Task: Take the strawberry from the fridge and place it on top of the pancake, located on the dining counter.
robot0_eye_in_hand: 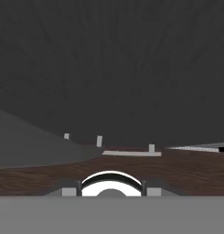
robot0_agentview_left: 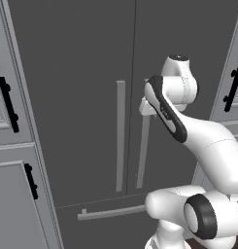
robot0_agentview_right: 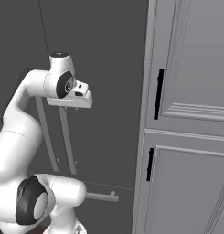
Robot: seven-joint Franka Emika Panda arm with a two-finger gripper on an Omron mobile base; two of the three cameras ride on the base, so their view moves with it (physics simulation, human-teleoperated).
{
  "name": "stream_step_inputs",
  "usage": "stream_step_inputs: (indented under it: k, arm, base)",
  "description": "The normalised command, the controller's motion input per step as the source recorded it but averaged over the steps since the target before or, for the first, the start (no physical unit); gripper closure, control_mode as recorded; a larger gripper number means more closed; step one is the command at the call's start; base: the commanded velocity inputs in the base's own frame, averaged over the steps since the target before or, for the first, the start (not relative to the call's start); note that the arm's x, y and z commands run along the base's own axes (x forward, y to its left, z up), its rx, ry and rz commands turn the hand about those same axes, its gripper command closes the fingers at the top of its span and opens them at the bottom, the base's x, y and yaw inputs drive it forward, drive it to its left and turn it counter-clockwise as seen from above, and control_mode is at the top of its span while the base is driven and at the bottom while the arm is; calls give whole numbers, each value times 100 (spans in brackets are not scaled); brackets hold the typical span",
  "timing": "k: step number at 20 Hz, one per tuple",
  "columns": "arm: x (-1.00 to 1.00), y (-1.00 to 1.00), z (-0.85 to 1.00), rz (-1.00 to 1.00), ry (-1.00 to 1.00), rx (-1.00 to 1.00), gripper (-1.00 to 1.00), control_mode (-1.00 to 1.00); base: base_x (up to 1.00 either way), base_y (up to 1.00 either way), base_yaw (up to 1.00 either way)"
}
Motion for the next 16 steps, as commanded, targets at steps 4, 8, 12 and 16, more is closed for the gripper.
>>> stream_step_inputs:
  k: [4, 8, 12, 16]
  arm:
    - [0, 0, 0, 0, 0, 0, -100, 100]
    - [0, 0, 0, 0, 0, 0, -100, 100]
    - [0, 0, 0, 0, 0, 0, -100, 100]
    - [0, 0, 0, 0, 0, 0, -100, 100]
  base:
    - [-16, 0, 0]
    - [-34, 10, 0]
    - [-44, 35, 0]
    - [-19, 56, 0]
